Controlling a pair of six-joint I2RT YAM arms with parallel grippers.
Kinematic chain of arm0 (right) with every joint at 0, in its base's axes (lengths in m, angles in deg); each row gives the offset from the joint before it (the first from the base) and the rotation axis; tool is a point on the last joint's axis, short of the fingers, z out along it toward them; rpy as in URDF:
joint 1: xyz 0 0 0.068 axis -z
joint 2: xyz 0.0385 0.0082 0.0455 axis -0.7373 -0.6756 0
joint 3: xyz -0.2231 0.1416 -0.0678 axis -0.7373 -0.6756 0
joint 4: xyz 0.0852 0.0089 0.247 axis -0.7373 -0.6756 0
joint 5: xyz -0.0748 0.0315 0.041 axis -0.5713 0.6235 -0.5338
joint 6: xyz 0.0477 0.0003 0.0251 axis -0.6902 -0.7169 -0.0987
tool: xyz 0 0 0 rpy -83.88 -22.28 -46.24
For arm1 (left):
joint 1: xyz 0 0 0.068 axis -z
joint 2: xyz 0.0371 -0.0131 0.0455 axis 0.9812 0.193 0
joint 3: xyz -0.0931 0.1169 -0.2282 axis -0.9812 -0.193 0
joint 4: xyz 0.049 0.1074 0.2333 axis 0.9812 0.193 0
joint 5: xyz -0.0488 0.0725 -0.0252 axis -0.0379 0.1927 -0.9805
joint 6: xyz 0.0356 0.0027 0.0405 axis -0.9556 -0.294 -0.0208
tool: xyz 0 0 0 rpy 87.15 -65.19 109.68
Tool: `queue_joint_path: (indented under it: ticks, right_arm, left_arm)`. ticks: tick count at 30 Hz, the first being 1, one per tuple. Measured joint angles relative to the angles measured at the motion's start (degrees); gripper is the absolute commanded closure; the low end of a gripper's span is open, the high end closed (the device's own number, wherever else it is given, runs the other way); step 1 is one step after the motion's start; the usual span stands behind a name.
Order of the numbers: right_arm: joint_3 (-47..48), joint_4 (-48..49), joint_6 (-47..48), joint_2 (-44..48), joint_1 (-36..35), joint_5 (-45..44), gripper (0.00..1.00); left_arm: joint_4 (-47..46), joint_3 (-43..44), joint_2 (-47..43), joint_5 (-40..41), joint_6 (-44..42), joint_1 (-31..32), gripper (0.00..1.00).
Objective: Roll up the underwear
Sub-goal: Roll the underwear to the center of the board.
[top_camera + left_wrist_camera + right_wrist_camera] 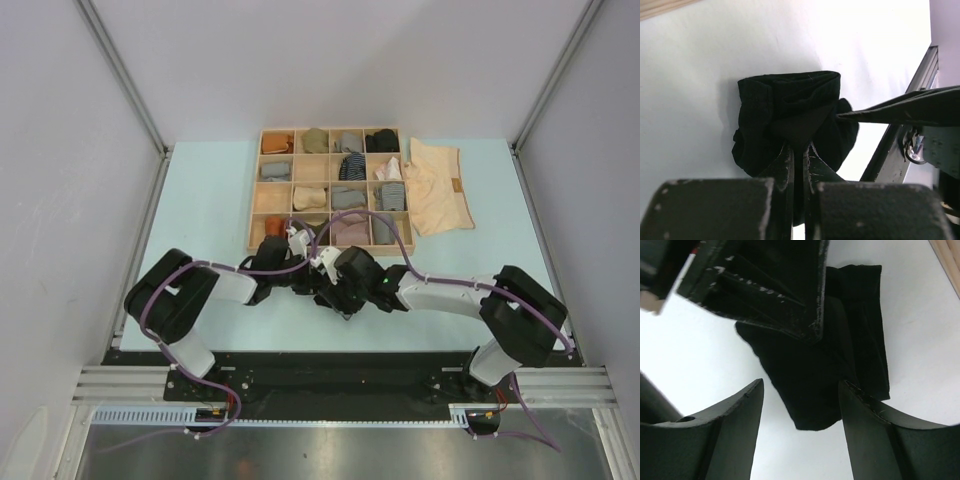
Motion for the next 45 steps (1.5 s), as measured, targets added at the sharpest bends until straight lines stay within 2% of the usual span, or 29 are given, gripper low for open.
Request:
queue_joint_path:
  ticks: [5, 8, 10, 14, 17, 22, 33, 36, 37, 39, 40, 45]
  right_arm:
    - [0.0, 1.5, -0.3, -2.7, -0.3, -3.0, 0.36]
    - [0.1, 2.1, -1.0, -3.6, -0.2, -4.0, 0.41]
    - [0.4, 2.2, -1.6, -4.2, -0.1, -4.4, 0.45]
    - [0.9, 2.2, -3.1, -4.7, 0.4, -5.0, 0.64]
    - [1.2, 2.1, -3.8, -5.0, 0.7, -5.4, 0.71]
    - [2.0, 1.4, -4.3, -5.4, 1.1, -4.0, 0.74]
    - [6.5, -0.7, -12.3, -8.5, 0.7, 0.5, 0.74]
    - [7.1, -0.5, -15.0, -9.1, 0.1, 1.7, 0.70]
    - [7.1, -0.4, -15.6, -9.2, 0.0, 1.9, 0.60]
    - [7.2, -0.4, -16.6, -9.2, 0.1, 2.1, 0.47]
    - [7.2, -0.4, -17.1, -9.2, 0.1, 2.4, 0.38]
    - [7.4, -2.6, -18.1, -7.4, 0.2, 6.1, 0.29]
  left_arm:
    - [0.2, 0.0, 0.0, 0.1, 0.7, -0.3, 0.54]
    - [2.2, 0.0, -1.9, 0.9, 0.7, -0.3, 0.44]
    - [5.0, 0.0, -4.0, 2.3, 0.2, -0.3, 0.40]
    - [11.4, 0.0, -8.5, 6.1, -1.4, -0.3, 0.32]
    - [14.4, -0.4, -11.4, 8.9, -2.2, -0.4, 0.30]
    - [15.5, -4.5, -16.2, 12.8, -1.4, -0.4, 0.29]
    - [5.0, -10.9, -17.6, 13.3, 6.2, -0.1, 0.29]
    - [2.1, -11.1, -15.3, 13.3, 7.5, 0.0, 0.48]
    - [1.1, -11.1, -14.4, 13.3, 7.8, 0.0, 0.59]
    - [-1.8, -11.0, -12.2, 12.8, 8.3, 0.0, 0.68]
    - [-2.5, -11.0, -11.6, 12.8, 8.4, 0.0, 0.74]
    - [-4.2, -9.5, -8.4, 11.6, 5.5, 0.0, 0.80]
